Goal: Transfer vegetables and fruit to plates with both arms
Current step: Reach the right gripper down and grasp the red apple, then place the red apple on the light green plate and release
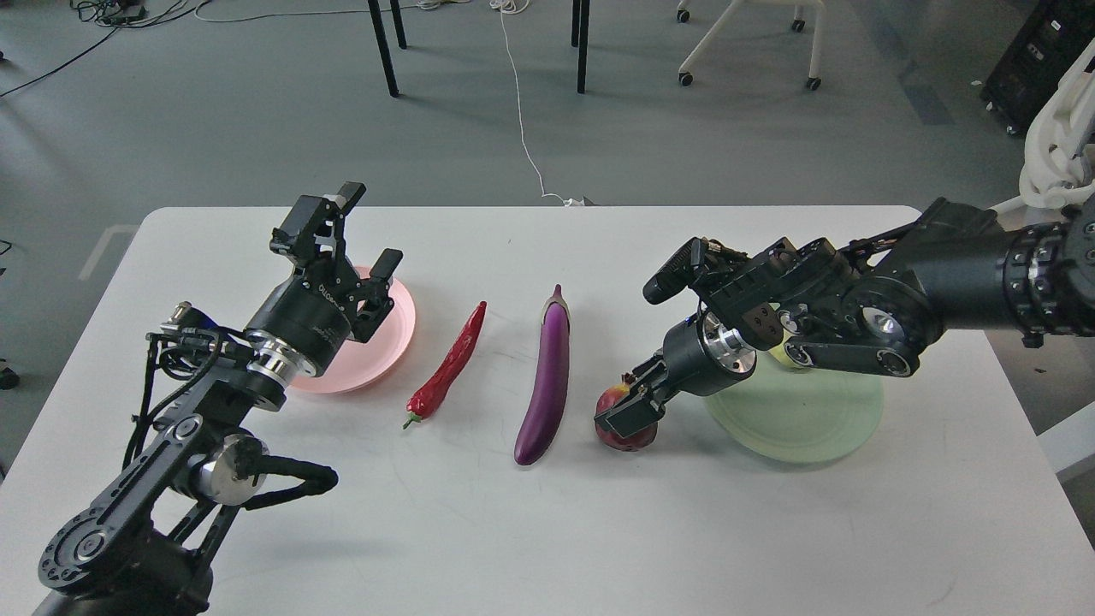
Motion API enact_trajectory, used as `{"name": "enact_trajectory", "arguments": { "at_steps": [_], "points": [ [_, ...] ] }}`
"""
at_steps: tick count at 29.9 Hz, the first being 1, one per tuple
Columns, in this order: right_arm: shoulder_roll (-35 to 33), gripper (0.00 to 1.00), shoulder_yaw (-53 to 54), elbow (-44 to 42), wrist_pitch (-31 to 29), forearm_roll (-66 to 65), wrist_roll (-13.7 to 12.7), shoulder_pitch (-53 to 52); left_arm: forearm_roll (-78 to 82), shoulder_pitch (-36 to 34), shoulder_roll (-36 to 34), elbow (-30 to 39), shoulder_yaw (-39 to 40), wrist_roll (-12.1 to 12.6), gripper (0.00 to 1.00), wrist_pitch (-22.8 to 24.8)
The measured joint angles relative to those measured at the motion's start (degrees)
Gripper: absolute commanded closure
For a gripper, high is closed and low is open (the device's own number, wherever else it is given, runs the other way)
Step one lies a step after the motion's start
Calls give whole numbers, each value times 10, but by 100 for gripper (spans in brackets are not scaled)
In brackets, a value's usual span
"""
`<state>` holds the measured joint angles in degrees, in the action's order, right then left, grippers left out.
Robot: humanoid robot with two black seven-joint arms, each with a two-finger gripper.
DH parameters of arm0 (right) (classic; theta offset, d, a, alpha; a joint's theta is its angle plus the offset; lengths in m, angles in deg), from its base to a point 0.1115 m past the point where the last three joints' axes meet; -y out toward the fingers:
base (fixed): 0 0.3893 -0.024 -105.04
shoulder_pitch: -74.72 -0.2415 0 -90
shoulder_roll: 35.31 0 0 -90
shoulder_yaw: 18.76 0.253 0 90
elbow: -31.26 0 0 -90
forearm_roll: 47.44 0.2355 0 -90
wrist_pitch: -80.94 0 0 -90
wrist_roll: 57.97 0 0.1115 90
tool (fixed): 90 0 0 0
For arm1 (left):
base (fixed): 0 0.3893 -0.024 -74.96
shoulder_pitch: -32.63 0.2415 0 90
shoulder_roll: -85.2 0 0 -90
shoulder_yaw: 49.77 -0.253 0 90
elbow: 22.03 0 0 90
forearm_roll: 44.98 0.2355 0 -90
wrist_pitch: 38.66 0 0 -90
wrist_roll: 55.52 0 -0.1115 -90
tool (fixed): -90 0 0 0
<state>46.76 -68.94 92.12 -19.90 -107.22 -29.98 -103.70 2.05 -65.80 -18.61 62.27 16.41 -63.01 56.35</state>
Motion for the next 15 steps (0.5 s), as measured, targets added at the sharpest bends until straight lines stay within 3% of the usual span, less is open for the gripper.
{"name": "enact_trajectory", "arguments": {
  "at_steps": [9, 15],
  "points": [
    [-3, 59, -4, 2, -2, 0, 0, -6, 0, 1, 1, 0, 0, 0, 2, 0],
    [-67, 58, -2, 30, -3, -4, 0, -62, 0, 0, 1, 1, 0, 1, 2, 1]
  ]
}}
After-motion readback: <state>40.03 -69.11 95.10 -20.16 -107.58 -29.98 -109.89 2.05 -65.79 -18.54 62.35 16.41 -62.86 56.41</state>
